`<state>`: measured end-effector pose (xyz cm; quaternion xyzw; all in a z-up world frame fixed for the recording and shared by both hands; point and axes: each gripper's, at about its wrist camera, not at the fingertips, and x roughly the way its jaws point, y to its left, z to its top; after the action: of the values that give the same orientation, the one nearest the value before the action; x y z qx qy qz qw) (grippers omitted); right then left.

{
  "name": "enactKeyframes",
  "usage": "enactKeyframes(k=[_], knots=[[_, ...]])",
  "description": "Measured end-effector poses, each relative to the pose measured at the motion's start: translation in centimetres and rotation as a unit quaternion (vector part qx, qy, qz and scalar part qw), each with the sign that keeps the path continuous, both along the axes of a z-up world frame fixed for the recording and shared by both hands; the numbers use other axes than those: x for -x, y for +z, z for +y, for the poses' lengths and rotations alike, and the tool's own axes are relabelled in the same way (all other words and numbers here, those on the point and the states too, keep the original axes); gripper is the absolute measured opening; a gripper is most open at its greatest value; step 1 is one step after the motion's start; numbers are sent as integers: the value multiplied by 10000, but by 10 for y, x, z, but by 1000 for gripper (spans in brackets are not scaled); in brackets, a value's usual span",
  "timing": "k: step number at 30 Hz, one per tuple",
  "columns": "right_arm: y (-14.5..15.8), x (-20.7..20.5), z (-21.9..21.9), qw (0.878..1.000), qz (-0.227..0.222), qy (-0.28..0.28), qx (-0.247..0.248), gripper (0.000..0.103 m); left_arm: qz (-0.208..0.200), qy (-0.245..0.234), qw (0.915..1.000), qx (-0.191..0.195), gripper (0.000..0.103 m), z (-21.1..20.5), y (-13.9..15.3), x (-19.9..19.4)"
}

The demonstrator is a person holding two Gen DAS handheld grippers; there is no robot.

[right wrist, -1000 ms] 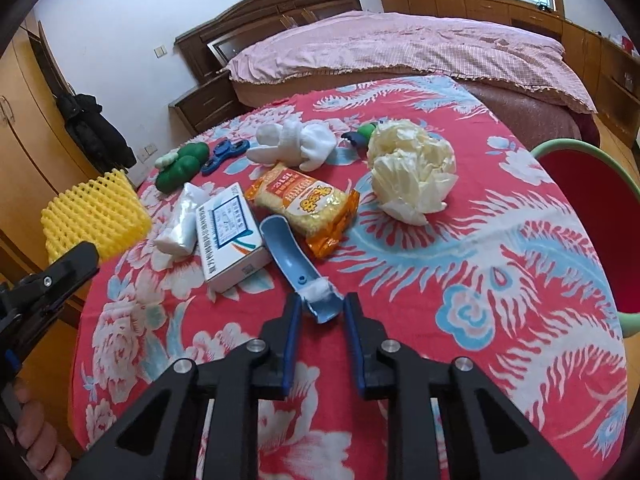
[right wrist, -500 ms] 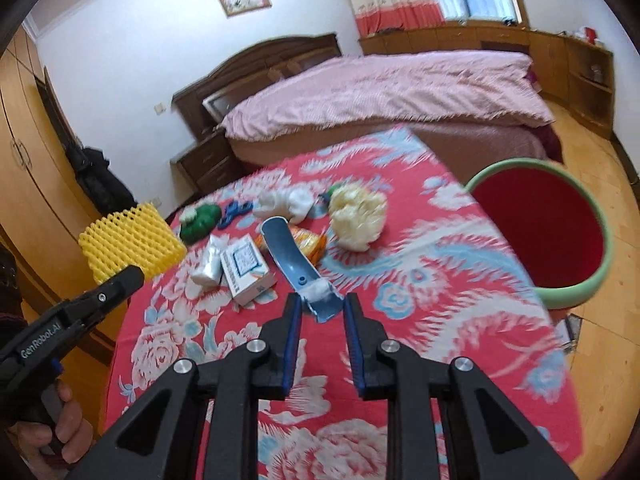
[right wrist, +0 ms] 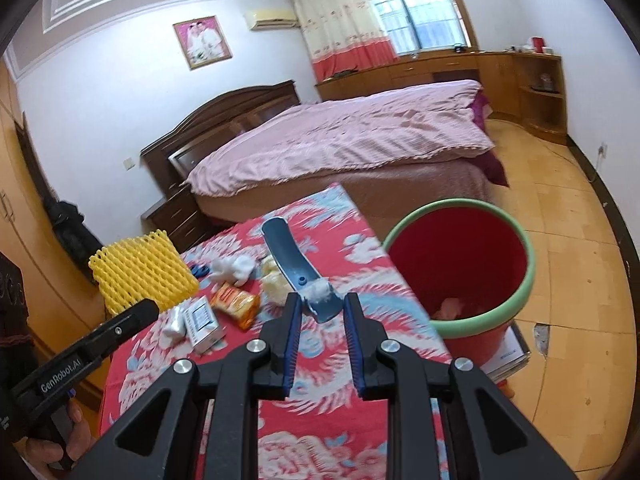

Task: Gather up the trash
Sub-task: 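Carry foam net and blue piece over the red bucket and open both tools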

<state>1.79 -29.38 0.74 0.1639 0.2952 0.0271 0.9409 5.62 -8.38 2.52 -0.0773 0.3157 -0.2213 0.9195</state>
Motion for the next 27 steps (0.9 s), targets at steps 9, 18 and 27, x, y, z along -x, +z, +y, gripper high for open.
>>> enactKeyframes(k=[9,18,27], knots=[[-9,-9,-48,9987,79,-479,-123,24,116,-476,9987,-128,13,-55,-7,-24],[-35,-27,-98,9954,356,-820,-330,24,482,-918,9940,-336,13,-117,-35,-54],[-60,-47,-136,9919,560,-1027,-495,24,704,-1300,9874,-565,13,-171,-58,-82]])
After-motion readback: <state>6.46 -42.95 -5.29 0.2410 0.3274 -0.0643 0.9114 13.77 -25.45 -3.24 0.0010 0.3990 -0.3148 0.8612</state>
